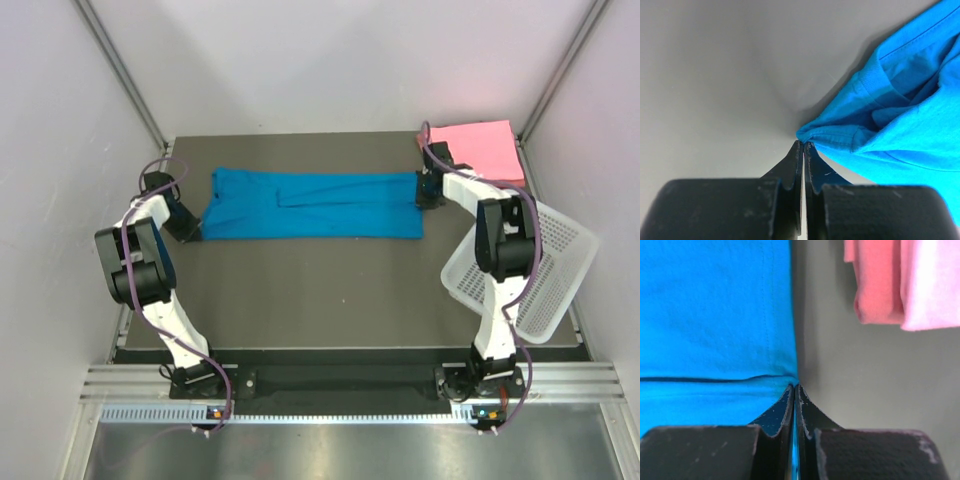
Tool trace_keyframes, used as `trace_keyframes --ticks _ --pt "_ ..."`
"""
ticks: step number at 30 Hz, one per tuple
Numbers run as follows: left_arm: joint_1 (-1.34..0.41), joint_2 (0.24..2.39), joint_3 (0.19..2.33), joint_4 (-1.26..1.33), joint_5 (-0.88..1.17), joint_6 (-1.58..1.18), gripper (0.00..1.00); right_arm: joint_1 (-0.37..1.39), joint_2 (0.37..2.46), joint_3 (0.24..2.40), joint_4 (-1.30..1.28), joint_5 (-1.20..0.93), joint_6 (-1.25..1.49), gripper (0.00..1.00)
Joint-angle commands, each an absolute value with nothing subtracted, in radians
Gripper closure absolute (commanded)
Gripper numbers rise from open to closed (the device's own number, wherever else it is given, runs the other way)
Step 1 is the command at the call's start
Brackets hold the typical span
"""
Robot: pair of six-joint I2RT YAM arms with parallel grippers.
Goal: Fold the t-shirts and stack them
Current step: Fold the tshirt
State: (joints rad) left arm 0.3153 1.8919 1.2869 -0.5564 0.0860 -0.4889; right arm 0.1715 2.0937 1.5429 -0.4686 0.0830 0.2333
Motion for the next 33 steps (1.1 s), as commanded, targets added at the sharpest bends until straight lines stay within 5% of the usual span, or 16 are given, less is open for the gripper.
trace_keyframes --ticks 1,10,16,19,27,33 --pt "0.324 1.901 1.330 -0.584 0.011 -0.463 1.00 0.147 2.028 1.519 -0.472 0.120 0.256 1.00" --pt "0.324 1.927 1.379 -0.626 0.009 -0.459 1.00 0.147 2.026 1.516 -0.459 0.095 0.262 1.00" --pt "0.325 1.928 1.425 -0.686 -0.041 -0.471 0.69 0.149 2.022 1.552 -0.486 0.055 0.248 0.80" --pt "0.324 1.898 1.451 -0.707 -0.087 -0.474 0.65 0.152 1.997 1.562 -0.508 0.057 0.245 0.75" --pt "0.241 1.801 1.477 -0.670 -0.012 -0.457 0.64 0.178 1.908 1.536 -0.572 0.049 0.239 0.70" --pt "0.181 1.864 1.462 -0.529 0.267 -0.471 0.63 0.225 1.894 1.514 -0.575 -0.026 0.218 0.71"
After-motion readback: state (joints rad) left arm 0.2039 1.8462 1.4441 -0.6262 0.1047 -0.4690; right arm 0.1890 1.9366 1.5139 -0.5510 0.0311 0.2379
